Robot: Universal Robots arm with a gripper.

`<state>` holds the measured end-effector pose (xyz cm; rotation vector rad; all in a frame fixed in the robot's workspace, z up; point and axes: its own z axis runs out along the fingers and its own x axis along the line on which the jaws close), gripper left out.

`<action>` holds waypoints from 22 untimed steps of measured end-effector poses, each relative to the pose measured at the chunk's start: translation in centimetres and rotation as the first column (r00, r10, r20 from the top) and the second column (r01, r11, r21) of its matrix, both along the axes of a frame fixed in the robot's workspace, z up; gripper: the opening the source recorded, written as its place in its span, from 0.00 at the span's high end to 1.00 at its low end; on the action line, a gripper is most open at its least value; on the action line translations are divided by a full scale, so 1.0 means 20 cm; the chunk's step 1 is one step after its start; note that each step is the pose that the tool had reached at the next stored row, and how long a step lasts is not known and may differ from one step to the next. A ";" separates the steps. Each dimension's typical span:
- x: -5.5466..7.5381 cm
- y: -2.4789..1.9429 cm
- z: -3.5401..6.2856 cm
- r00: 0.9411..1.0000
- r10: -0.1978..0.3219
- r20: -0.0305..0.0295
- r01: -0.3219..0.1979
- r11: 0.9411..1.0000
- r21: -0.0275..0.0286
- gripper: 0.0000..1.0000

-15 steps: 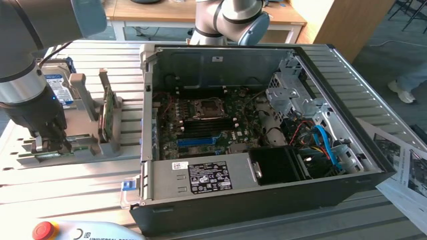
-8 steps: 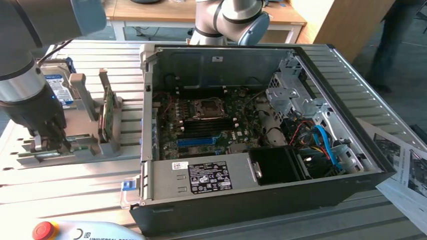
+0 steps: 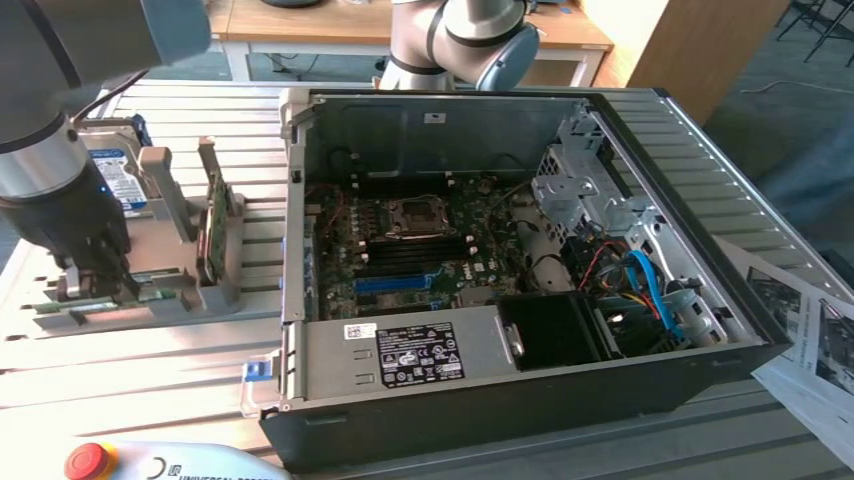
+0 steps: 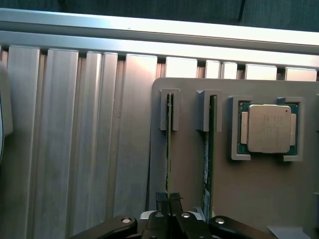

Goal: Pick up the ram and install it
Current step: 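Pick up the ram and move it above insertion slot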

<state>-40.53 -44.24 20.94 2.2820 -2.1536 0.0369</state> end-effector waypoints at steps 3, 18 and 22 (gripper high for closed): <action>0.00 0.000 0.012 1.000 0.000 0.000 0.000 1.000 0.000 0.88; 0.00 0.000 0.087 1.000 -0.001 0.000 0.001 1.000 0.000 0.88; 0.00 0.000 0.108 1.000 -0.001 0.000 0.001 1.000 0.000 0.88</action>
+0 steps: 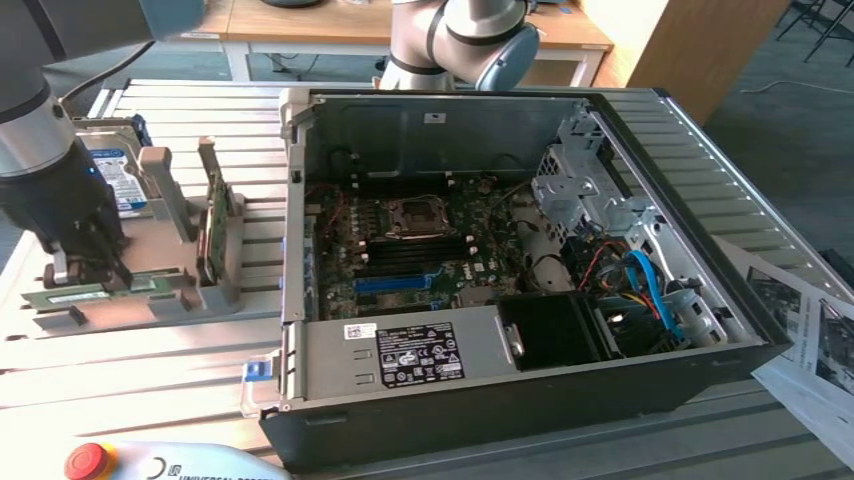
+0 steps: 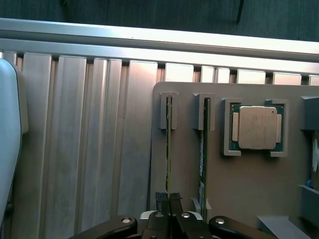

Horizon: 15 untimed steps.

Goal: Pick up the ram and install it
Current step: 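Pick up the ram and move it above insertion slot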

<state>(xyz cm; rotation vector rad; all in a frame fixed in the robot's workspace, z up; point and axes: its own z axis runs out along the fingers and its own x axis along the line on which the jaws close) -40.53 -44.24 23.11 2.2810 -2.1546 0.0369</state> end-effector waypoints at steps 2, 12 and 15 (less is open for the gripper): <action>0.00 0.000 0.011 1.000 0.000 0.000 0.000 1.000 0.000 0.88; 0.00 0.000 0.064 1.000 -0.001 0.000 0.001 1.000 0.000 0.88; 0.00 0.000 0.080 1.000 -0.001 0.000 0.001 1.000 0.000 0.88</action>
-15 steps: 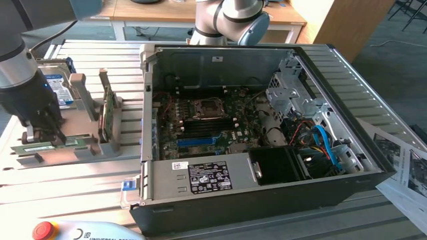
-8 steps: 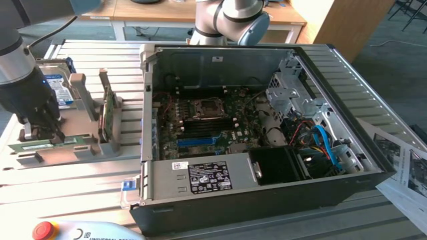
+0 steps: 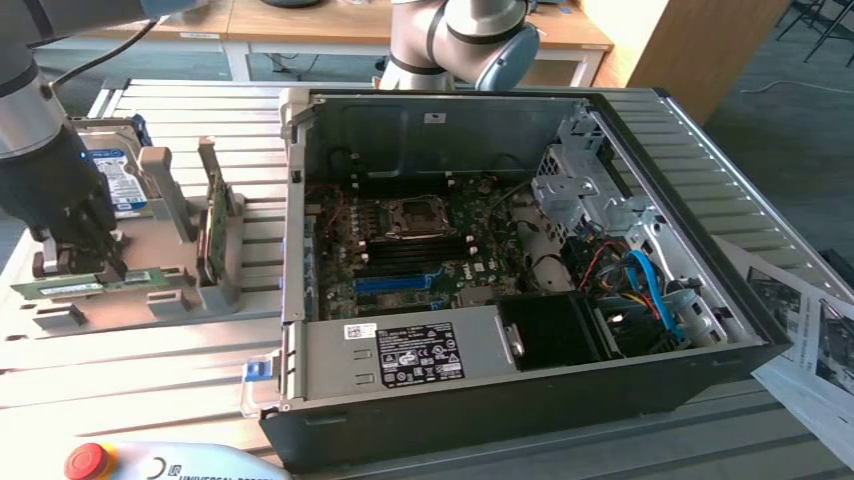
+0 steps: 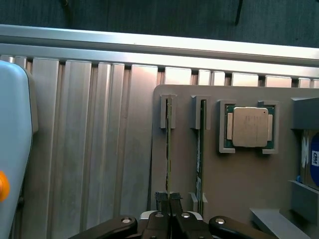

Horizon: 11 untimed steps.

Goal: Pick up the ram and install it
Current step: 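Pick up the ram and move it above insertion slot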

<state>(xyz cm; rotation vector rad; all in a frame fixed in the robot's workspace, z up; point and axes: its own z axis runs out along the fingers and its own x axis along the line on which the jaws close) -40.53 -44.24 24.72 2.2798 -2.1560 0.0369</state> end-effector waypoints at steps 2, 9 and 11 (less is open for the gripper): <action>0.00 0.000 0.011 1.000 0.000 0.000 0.000 1.000 0.000 0.88; 0.00 0.000 0.053 1.000 -0.001 0.000 0.001 1.000 0.000 0.88; 0.00 0.000 0.067 1.000 -0.002 0.000 0.002 1.000 0.000 0.88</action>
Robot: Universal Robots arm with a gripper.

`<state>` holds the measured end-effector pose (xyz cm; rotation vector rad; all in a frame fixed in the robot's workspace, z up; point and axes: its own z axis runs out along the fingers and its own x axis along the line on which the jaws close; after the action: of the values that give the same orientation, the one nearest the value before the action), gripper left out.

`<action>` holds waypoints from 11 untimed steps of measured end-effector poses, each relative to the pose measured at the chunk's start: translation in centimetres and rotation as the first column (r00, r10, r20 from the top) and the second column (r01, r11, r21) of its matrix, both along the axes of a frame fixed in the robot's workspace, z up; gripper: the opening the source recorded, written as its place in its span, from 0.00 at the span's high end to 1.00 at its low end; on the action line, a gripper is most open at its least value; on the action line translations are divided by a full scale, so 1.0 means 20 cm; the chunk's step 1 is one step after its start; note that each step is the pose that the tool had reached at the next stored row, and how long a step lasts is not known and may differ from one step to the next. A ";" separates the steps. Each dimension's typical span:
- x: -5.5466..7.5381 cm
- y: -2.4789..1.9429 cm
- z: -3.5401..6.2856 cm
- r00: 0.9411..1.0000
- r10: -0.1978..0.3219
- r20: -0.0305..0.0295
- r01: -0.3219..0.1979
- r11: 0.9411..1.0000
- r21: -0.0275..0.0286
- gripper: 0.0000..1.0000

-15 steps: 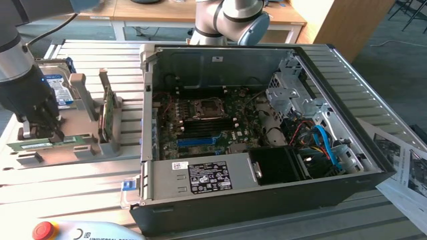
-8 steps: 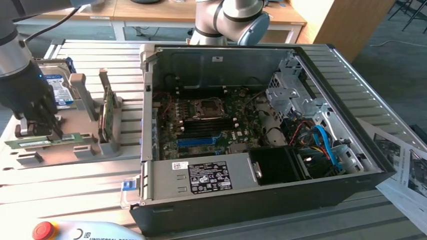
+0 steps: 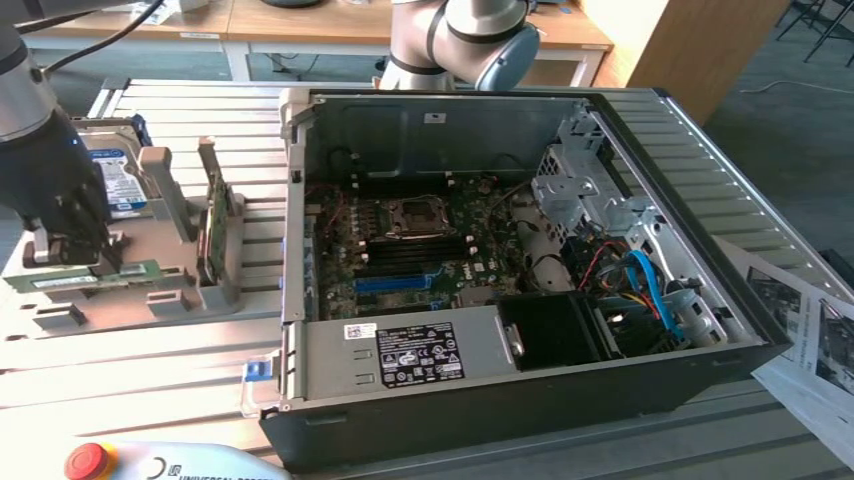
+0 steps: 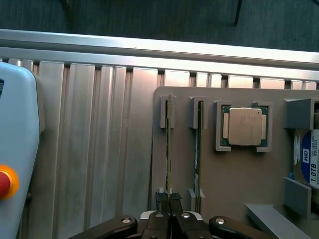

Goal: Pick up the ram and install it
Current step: 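Pick up the ram and move it above insertion slot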

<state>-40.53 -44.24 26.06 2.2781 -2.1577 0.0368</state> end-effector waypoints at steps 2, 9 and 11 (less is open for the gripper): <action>0.00 0.000 0.015 1.000 0.000 0.000 0.000 1.000 0.000 0.88; 0.00 0.000 0.070 1.000 -0.001 0.000 0.001 1.000 0.000 0.88; 0.00 0.000 0.085 1.000 -0.001 0.000 0.001 1.000 0.000 0.88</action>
<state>-40.53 -44.25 27.75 2.2771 -2.1588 0.0369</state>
